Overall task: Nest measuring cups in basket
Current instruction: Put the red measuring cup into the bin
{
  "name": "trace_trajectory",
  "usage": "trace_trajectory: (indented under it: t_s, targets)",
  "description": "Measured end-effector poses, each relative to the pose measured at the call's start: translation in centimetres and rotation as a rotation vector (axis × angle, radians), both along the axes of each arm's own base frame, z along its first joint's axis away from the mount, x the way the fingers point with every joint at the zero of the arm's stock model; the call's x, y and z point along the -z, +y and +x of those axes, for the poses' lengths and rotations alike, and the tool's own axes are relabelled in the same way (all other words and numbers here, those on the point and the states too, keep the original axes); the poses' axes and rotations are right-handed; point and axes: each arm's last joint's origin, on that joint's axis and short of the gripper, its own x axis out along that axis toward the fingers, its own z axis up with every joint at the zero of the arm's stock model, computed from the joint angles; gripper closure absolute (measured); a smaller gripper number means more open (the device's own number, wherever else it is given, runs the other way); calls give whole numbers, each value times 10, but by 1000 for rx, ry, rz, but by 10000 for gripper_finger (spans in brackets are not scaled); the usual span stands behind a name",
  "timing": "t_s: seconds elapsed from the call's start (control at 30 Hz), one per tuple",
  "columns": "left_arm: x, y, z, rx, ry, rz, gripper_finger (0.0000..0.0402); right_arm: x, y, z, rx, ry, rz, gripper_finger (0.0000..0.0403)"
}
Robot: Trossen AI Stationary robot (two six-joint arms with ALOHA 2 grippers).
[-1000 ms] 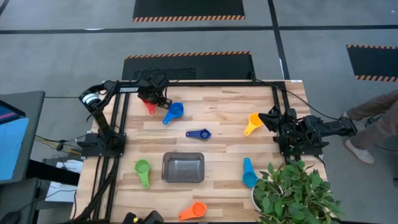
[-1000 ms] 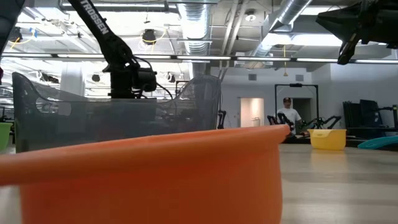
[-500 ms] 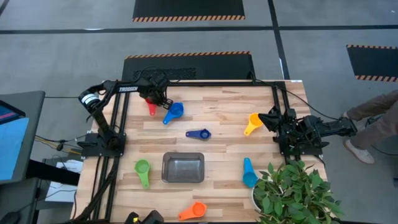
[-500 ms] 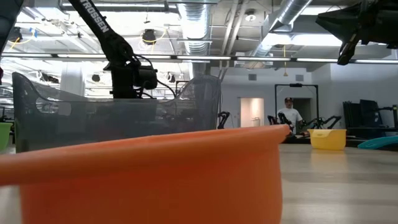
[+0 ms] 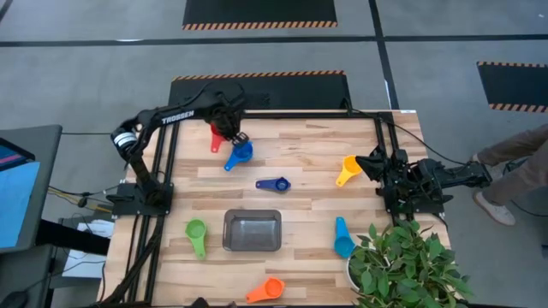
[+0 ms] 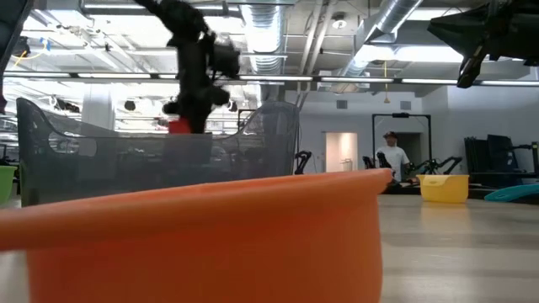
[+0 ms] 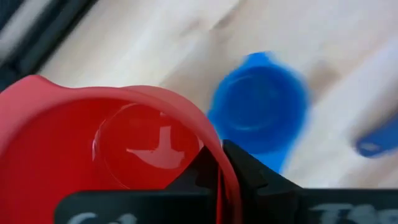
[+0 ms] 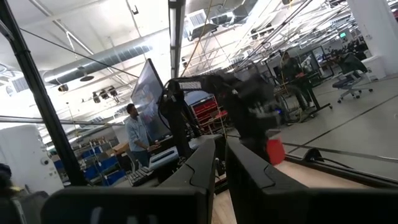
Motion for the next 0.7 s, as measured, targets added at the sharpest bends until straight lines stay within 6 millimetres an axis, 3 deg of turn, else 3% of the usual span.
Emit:
trace_trajectory:
  t_s: [0.17, 0.33, 0.7]
  targets:
    - [-44, -27, 23, 130, -45, 52, 401, 2, 0, 1, 0, 22, -4, 339]
    - [-69, -68, 39, 230, -48, 67, 401, 2, 0, 1, 0, 24, -4, 339]
    - [-73, -176, 61, 333, -56, 70, 401, 2, 0, 1, -1, 20, -4, 339]
